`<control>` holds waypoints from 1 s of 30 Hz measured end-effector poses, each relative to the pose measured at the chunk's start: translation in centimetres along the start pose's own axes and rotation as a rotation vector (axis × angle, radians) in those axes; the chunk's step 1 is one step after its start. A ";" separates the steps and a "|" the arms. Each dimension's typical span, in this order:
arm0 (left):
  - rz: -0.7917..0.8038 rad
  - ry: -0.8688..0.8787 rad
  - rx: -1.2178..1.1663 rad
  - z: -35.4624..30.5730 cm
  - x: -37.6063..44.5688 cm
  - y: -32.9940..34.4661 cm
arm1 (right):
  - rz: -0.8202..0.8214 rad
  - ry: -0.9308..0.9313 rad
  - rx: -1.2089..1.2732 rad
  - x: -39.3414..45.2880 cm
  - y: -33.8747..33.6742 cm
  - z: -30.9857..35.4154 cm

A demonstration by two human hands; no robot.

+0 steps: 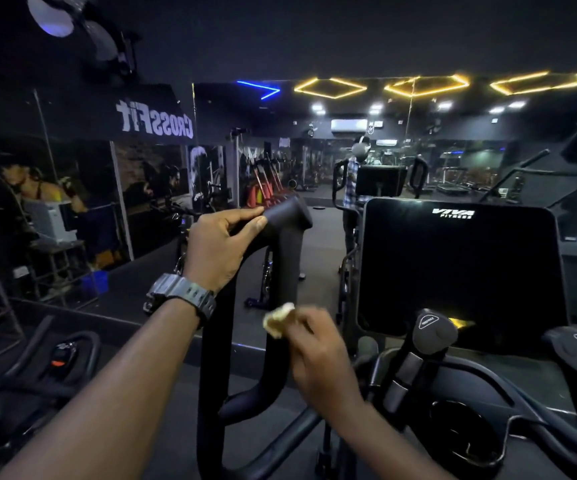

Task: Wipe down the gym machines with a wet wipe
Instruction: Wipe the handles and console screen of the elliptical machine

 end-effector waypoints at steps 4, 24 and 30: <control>0.004 0.001 -0.008 -0.3 0.0 0.2 | -0.175 0.244 0.126 2.4 -0.7 -0.8; -0.025 0.011 0.030 -0.5 -0.5 0.4 | -0.004 0.984 1.233 0.5 5.0 -5.6; -0.011 0.012 0.063 -0.7 -0.6 0.9 | 0.025 1.004 1.303 2.5 5.3 -6.2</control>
Point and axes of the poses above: each hand's wrist, its own x-axis towards the middle knuckle, its own y-axis out of the palm, z = x × y, the point moved 5 cm from there along x, towards the middle knuckle, and after that the axes turned 3 degrees about y, right-handed, at the moved point
